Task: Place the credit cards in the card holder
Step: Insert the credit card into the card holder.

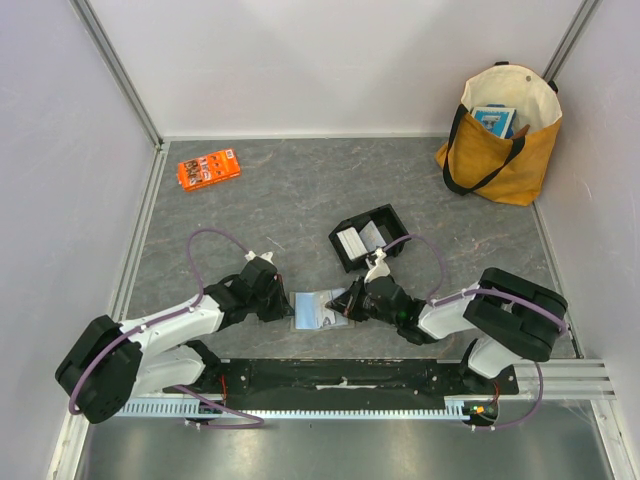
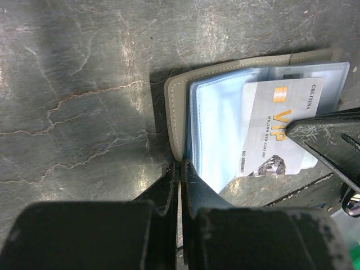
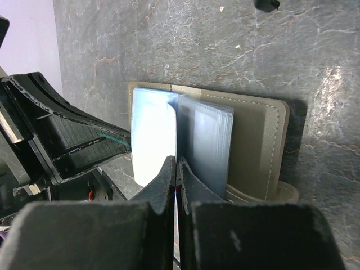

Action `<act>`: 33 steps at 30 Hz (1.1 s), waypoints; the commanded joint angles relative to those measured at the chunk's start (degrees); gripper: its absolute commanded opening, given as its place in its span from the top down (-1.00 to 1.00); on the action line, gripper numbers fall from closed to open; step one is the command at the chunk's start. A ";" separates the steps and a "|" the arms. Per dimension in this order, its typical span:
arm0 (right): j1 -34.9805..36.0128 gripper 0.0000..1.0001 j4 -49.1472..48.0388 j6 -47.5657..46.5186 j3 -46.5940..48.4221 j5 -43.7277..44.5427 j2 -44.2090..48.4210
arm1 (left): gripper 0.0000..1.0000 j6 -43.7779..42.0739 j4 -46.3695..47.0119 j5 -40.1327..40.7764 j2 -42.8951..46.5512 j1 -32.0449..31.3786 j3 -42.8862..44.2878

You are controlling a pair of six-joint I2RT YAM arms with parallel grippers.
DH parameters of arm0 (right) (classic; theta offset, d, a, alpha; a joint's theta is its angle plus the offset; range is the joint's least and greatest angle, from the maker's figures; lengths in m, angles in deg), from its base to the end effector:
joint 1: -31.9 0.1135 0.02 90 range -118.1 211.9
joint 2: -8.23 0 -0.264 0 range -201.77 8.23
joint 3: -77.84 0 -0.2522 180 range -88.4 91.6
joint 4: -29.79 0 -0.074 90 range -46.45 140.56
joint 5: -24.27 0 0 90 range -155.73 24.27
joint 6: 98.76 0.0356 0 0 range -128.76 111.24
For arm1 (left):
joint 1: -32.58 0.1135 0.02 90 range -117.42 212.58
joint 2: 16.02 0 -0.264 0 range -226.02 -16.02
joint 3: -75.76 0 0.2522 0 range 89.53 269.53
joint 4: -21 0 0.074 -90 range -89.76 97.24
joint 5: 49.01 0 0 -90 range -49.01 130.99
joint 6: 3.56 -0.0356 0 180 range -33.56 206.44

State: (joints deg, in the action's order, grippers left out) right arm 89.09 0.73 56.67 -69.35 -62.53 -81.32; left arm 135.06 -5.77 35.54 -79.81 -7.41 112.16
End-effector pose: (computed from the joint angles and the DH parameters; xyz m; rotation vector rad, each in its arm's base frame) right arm 0.1389 0.2118 0.1157 0.2045 2.2973 1.1923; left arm 0.1445 -0.1256 0.1456 -0.1601 2.6690 -0.6949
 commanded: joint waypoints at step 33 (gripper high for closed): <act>3.54 1.00 6.43 1.28 3.80 0.93 -4.66 | 0.96 -0.28 1.77 0.00 1.21 -0.18 -1.10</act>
State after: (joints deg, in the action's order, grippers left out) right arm 90.86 1.21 57.17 -66.01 -60.76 -84.97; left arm 135.06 -4.68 35.96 -79.17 -7.41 111.28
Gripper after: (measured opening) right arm 0.007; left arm 0.022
